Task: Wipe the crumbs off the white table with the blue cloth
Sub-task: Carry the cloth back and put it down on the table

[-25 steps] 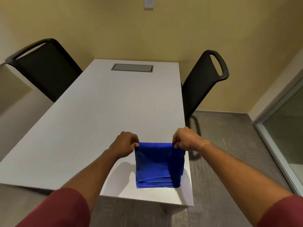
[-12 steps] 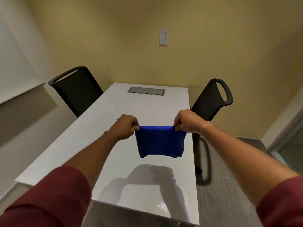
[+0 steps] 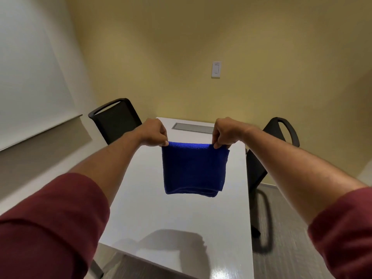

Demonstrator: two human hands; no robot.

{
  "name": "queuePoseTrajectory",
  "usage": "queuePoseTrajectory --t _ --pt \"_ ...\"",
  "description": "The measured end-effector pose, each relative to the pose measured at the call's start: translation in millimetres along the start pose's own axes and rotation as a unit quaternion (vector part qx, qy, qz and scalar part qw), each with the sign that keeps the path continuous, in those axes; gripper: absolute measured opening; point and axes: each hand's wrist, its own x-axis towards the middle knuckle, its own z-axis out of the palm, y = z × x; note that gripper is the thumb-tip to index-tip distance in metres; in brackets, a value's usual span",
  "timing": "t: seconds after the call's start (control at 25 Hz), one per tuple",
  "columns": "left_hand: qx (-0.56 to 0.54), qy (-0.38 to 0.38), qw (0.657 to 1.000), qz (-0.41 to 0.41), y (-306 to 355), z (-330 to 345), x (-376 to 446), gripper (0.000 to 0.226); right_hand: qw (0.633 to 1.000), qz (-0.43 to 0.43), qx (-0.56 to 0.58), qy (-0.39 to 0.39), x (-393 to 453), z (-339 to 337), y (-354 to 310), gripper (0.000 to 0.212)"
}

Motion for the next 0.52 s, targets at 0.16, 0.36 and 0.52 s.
queuePoseTrajectory --t 0.16,0.36,0.52 --pt "-0.037 0.006 0.998 -0.043 -4.6 -31.2 -2.2 0.012 1.0 0.017 0.014 -0.021 12.2 -29.7 -29.9 0.01" --pt "-0.059 0.022 0.996 -0.069 -29.9 -61.1 -4.3 0.007 0.999 0.025 0.028 -0.027 29.5 -48.9 -72.8 0.006" --pt "-0.068 0.025 0.994 -0.078 -67.4 -79.5 -5.2 0.007 0.999 0.028 0.028 -0.031 49.0 -44.7 -110.6 0.006"
